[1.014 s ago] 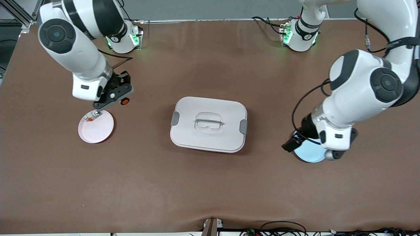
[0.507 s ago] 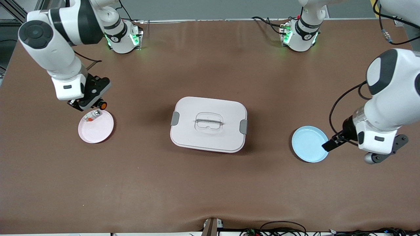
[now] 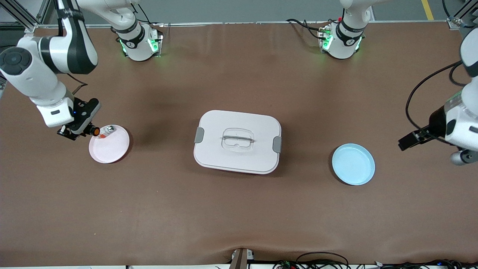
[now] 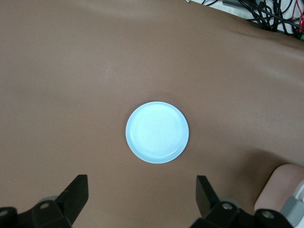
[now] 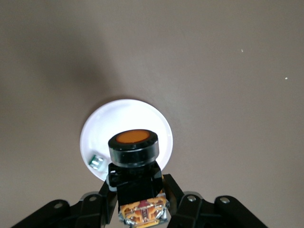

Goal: Transfer orange switch to right arm and place
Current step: 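Lower the switch onto the white plate with the right gripper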

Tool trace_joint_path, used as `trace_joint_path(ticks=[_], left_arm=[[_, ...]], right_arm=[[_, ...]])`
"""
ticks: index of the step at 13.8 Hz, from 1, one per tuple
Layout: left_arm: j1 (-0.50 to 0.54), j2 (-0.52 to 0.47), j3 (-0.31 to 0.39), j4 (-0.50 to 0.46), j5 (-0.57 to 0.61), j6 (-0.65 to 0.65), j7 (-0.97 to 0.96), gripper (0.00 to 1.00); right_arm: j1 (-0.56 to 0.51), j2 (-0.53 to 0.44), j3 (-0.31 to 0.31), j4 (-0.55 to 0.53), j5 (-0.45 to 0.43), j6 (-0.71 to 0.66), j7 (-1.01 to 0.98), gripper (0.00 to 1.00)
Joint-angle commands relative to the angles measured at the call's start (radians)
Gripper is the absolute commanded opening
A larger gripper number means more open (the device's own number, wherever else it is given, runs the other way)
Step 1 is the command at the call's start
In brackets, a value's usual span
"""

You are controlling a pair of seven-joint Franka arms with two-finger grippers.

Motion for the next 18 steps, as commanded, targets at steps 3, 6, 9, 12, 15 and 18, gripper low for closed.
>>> trace_joint_path(ticks=[3,6,9,12,15,18], left_arm=[[-0.189,-0.178,0.27,-0.109,-0.121,-0.093,0.2,1.0],[-0.24,-0.277,0.346,-0.208,-0.174,-0.091,0.262,1.0],[-0.262,-0.321,0.347,-0.261,-0.172,-0.091,0.26,1.0],[-0.26,-0.321,0.34,-0.259,-0.172,-0.091,0.257,1.0],[-0.26,-0.316,0.34,-0.258,-0.172,-0.091,0.257,1.0],[-0.26,-0.311,0.34,-0.258,-0.174,-0.088,0.257,1.0]], right_arm=[[-0.06,0.145,0.02,0.01,-0.011,0.104,-0.073,0.0],[-0.06,0.2,0.02,0.013,-0.009,0.111,-0.075,0.0],[-0.065,0.272,0.021,0.017,-0.002,0.148,-0.075,0.0],[-0.067,0.321,0.021,0.025,-0.002,0.17,-0.101,0.0],[-0.083,0.357,0.023,0.034,-0.002,0.21,-0.127,0.0],[-0.096,0.38,0.024,0.037,-0.002,0.226,-0.145,0.0]])
